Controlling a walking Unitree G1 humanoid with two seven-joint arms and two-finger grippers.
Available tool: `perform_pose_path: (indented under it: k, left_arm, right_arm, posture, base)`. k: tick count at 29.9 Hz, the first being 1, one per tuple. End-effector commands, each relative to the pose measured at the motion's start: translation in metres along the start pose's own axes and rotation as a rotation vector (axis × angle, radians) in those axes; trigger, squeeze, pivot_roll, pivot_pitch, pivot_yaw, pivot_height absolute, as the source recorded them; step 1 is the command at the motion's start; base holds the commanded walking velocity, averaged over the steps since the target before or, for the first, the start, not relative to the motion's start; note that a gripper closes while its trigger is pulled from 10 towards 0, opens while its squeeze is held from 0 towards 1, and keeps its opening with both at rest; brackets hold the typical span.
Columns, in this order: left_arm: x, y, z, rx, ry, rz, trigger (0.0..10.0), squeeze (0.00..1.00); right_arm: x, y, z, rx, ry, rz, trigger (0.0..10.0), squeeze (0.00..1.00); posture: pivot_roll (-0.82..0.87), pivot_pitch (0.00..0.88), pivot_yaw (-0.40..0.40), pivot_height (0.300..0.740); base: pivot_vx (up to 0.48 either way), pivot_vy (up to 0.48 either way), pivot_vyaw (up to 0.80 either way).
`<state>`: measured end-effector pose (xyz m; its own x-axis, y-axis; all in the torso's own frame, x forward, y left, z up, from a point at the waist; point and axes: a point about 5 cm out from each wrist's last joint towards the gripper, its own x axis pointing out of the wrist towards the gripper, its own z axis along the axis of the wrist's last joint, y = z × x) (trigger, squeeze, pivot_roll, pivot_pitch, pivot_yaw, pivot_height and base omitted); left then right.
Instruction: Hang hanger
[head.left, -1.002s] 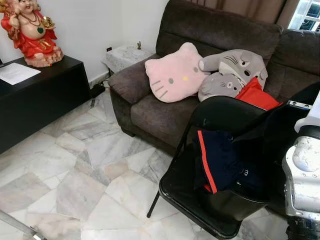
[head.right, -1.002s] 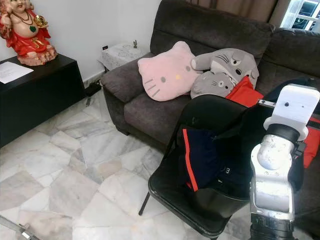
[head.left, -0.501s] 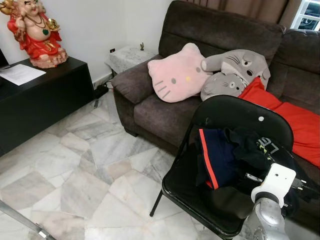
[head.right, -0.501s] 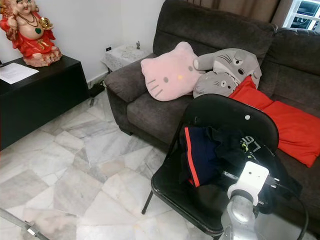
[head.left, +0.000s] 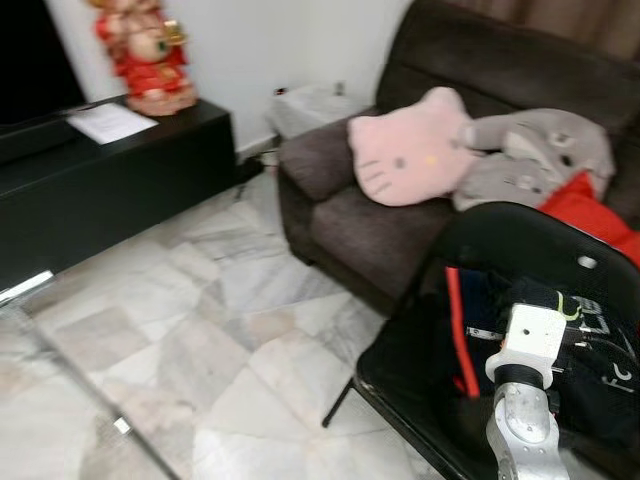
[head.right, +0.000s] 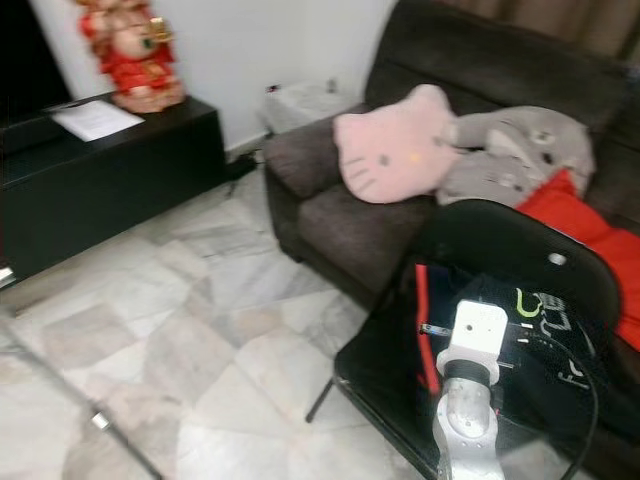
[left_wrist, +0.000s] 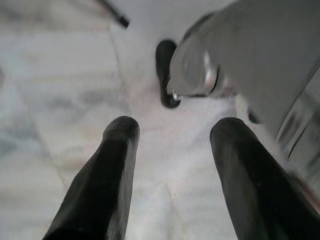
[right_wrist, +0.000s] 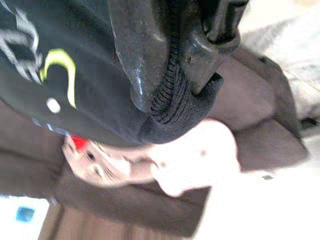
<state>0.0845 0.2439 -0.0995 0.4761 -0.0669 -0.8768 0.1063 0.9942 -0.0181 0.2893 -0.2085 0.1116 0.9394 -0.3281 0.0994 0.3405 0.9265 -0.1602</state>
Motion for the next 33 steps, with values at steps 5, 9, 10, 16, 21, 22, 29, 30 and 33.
perform_pose_path:
  k: [5,9,10,16,21,22,29,30,33]
  left_arm:
    - [-0.001,0.000,-0.005,-0.008,0.011,0.009,10.0,0.00]
    - [-0.001,0.000,-0.005,-0.011,0.009,0.008,10.0,0.00]
    - [-0.002,0.000,-0.005,-0.011,0.009,0.008,10.0,0.00]
    - [-0.002,0.000,-0.005,-0.014,0.006,0.008,10.0,0.00]
    - [-0.001,0.000,-0.004,-0.023,0.002,0.006,10.0,0.00]
    - [-0.001,0.000,-0.004,-0.023,0.002,0.006,10.0,0.00]
    - [-0.001,0.000,-0.004,-0.025,0.002,0.006,10.0,0.00]
    - [-0.001,0.000,-0.004,-0.026,0.002,0.007,10.0,0.00]
    - [-0.001,0.000,-0.003,-0.027,0.001,0.008,10.0,0.00]
  right_arm:
    - [0.005,0.008,0.030,-0.061,-0.158,0.071,10.0,0.00]
    - [0.003,0.022,0.034,-0.072,-0.186,0.191,10.0,0.00]
    - [0.002,0.024,0.034,-0.072,-0.188,0.209,10.0,0.00]
    - [-0.003,0.037,0.038,-0.103,-0.224,0.349,10.0,0.00]
    - [-0.003,0.037,0.033,-0.096,-0.184,0.387,10.0,0.00]
    - [-0.003,0.037,0.033,-0.100,-0.187,0.400,10.0,0.00]
    - [-0.010,0.048,0.046,-0.025,-0.222,0.619,10.0,0.00]
    - [-0.013,0.051,0.050,-0.019,-0.233,0.681,10.0,0.00]
    - [-0.023,0.058,0.055,-0.005,-0.241,0.829,10.0,0.00]
  posture:
    - [0.01,0.048,-0.034,0.740]
    - [0.01,0.042,-0.036,0.740]
    - [0.01,0.042,-0.036,0.740]
    - [0.01,0.048,-0.039,0.740]
    - [0.01,0.056,-0.041,0.740]
    - [0.01,0.057,-0.041,0.740]
    - [0.01,0.062,-0.041,0.740]
    - [0.01,0.062,-0.042,0.740]
    - [0.01,0.064,-0.043,0.740]
  base:
    - [0.000,0.000,0.80]
    - [0.000,0.000,0.80]
    - [0.000,0.000,0.80]
    - [0.000,0.000,0.80]
    - [0.000,0.000,0.80]
    - [0.000,0.000,0.80]
    - [0.000,0.000,0.80]
    - [0.000,0.000,0.80]
    - [0.000,0.000,0.80]
